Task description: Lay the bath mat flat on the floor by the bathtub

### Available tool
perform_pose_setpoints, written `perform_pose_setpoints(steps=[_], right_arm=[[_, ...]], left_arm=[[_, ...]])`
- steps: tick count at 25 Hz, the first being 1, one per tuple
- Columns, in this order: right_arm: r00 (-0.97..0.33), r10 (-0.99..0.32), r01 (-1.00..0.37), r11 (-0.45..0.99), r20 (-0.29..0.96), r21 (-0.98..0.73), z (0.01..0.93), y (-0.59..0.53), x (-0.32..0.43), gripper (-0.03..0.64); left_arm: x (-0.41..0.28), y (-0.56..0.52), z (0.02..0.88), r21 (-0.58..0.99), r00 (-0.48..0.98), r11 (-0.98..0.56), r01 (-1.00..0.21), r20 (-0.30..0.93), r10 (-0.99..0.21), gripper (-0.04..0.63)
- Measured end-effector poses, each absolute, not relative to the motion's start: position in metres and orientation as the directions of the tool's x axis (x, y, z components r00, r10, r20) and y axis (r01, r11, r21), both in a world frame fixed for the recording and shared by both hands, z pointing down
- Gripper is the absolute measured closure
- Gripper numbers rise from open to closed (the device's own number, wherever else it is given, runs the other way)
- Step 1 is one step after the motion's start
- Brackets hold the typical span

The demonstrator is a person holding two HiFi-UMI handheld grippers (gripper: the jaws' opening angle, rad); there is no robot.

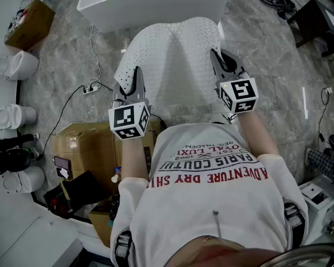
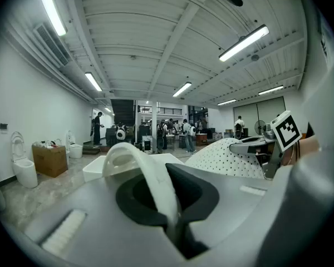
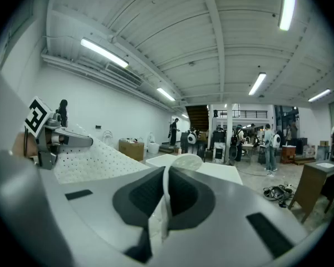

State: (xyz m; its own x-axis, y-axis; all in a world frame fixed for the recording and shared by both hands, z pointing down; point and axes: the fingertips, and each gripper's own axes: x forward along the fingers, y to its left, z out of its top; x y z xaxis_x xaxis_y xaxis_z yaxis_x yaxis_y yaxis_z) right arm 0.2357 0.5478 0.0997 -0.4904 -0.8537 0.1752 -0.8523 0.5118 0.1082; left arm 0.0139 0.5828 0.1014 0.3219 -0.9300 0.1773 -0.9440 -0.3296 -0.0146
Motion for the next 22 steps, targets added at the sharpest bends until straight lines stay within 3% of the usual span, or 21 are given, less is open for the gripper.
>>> perform_pose_setpoints(steps=[22], right_arm=[[-0.518,-0.810,-0.841,0.541,0.276,0.009,0.143,0.509,0.215,0.603]], left_arm=[[-0.010,0.560,0.134,0.020,0.299,-0.304,-0.953,0.243,-0.923,0.578]])
